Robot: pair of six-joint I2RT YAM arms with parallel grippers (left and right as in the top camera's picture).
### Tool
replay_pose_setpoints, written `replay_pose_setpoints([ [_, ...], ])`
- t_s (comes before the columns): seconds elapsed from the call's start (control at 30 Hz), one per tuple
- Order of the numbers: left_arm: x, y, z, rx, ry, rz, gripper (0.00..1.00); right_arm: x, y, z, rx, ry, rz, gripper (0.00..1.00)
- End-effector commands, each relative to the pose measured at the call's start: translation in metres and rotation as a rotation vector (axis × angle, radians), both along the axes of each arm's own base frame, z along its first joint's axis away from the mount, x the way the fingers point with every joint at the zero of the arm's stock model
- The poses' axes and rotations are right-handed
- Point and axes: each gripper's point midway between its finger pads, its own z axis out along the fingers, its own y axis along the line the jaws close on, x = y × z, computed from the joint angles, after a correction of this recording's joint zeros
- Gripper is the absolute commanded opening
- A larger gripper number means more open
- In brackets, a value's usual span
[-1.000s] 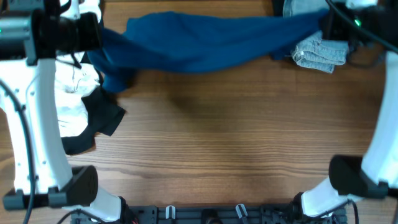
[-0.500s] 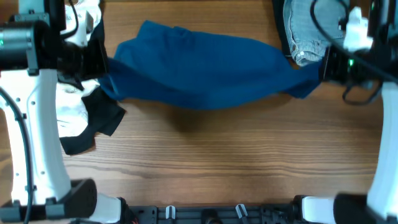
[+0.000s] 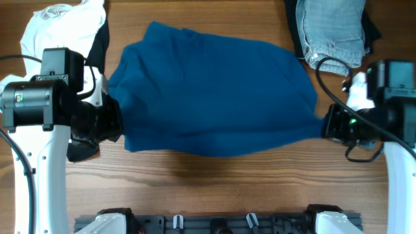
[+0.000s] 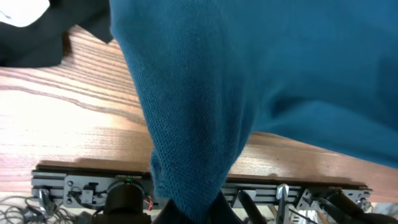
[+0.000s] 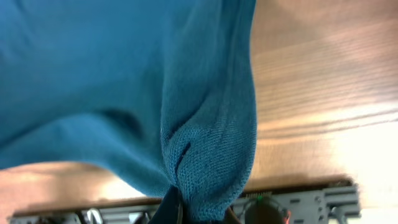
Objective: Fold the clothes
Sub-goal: 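Lower the teal shirt onto the table center with both grippers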
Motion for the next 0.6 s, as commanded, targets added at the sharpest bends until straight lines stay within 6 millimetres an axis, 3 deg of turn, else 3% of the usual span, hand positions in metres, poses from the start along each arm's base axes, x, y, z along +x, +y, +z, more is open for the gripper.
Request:
replay_pose_setpoints([
  [0.0, -0.012, -0.004, -0.008, -0.03, 0.029, 0.018, 0.04, -0.014, 0.006, -0.022, 0.043, 0.082, -0.022, 0.04],
  [0.3, -0.026, -0.011, -0.06, -0.031, 0.164, -0.011, 0.04, -0.034, -0.001, -0.044, 0.002, 0.154, -0.056, 0.04],
  [0.37, -0.01, -0.004, -0.073, 0.005, 0.115, 0.026, 0.04, -0.03, -0.004, -0.051, -0.012, 0.149, -0.077, 0.04],
  [0.57, 0.032, -0.003, -0.084, 0.002, -0.021, 0.072, 0.04, 0.006, -0.011, -0.06, -0.013, 0.074, -0.107, 0.04],
])
